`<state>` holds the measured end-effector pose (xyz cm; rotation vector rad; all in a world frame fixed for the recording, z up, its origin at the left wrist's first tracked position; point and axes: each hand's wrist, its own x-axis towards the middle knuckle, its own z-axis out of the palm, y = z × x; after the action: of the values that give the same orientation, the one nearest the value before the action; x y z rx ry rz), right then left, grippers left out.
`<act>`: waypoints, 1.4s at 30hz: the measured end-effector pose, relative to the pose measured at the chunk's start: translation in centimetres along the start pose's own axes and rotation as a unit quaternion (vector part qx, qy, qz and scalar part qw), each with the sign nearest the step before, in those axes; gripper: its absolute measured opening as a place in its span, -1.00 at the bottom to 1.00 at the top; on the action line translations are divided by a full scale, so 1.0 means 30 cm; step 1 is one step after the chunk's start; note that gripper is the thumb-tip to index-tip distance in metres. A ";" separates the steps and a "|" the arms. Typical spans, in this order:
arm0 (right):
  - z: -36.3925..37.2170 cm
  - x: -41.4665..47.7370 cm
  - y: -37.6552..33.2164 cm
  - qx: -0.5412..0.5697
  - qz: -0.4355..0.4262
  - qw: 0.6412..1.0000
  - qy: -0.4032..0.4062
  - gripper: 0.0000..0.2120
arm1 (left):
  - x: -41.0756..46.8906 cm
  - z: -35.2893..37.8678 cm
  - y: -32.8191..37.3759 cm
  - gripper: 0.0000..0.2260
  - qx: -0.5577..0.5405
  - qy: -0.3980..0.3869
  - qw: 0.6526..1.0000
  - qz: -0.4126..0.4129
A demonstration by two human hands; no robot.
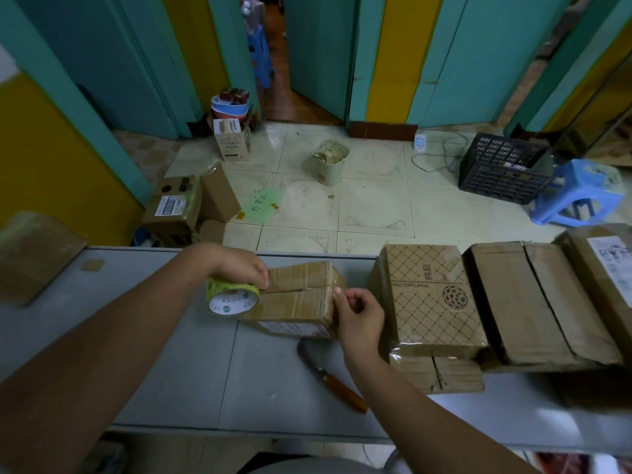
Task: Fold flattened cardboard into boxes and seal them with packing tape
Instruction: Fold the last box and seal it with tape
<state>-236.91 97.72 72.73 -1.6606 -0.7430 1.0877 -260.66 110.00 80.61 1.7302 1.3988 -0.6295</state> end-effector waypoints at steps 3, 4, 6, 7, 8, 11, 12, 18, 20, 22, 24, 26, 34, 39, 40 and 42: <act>-0.011 0.019 -0.029 -0.170 -0.112 0.977 -0.071 -0.91 | -0.005 0.000 0.000 -0.80 0.000 -0.003 1.000 0.000; -0.018 0.028 -0.039 -0.218 -0.137 0.962 -0.088 -0.84 | -0.006 -0.002 0.003 -0.80 -0.001 -0.002 1.000 -0.002; -0.038 0.031 -0.077 -0.285 -0.167 0.937 -0.110 -0.73 | -0.008 -0.007 0.010 -0.78 -0.002 0.002 1.000 -0.005; -0.054 0.028 -0.102 -0.294 -0.182 0.931 -0.118 -0.72 | -0.009 -0.009 0.012 -0.78 -0.002 0.002 1.000 -0.006; -0.071 0.027 -0.124 -0.285 -0.202 0.928 -0.128 -0.71 | -0.010 -0.010 0.014 -0.78 -0.002 0.001 1.000 -0.007; -0.093 0.036 -0.178 -0.349 -0.275 0.869 -0.217 -0.17 | -0.015 -0.007 0.023 -0.79 0.000 -0.002 1.000 -0.011; -0.081 0.046 -0.189 -0.423 -0.294 0.820 -0.249 0.06 | -0.017 -0.005 0.029 -0.79 -0.002 -0.001 1.000 -0.010; 0.044 0.128 -0.188 -0.632 -0.356 0.624 -0.290 0.22 | -0.031 -0.003 0.069 -0.74 0.001 0.018 1.000 0.002; 0.033 0.166 -0.178 -0.623 -0.373 0.630 -0.277 0.07 | -0.044 0.008 0.064 -0.66 -0.029 0.078 0.996 0.009; 0.005 0.195 -0.167 -0.598 -0.389 0.635 -0.296 0.04 | -0.069 0.028 0.057 -0.50 -0.056 0.146 0.988 0.014; -0.014 0.214 -0.158 -0.588 -0.408 0.623 -0.315 0.05 | -0.089 0.051 0.036 -0.36 -0.083 0.152 0.984 0.049; -0.025 0.224 -0.154 -0.592 -0.410 0.613 -0.326 0.08 | -0.113 0.085 0.014 -0.29 -0.114 0.110 0.981 0.115; -0.046 0.259 -0.145 -0.626 -0.379 0.592 -0.338 0.26 | -0.115 0.243 -0.053 -0.79 -0.377 0.173 0.873 0.257; -0.028 0.269 -0.140 -0.621 -0.362 0.603 -0.346 0.28 | -0.091 0.259 -0.086 -0.78 -0.332 0.273 0.869 0.243; -0.031 0.271 -0.135 -0.620 -0.363 0.602 -0.348 0.26 | -0.085 0.254 -0.090 -0.76 -0.325 0.276 0.873 0.237; -0.042 0.277 -0.122 -0.622 -0.365 0.598 -0.350 0.24 | -0.075 0.240 -0.096 -0.74 -0.296 0.276 0.889 0.216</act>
<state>-232.27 105.56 73.74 -1.4697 -2.9122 0.4573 -263.27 102.96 77.62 1.6669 1.3016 0.5357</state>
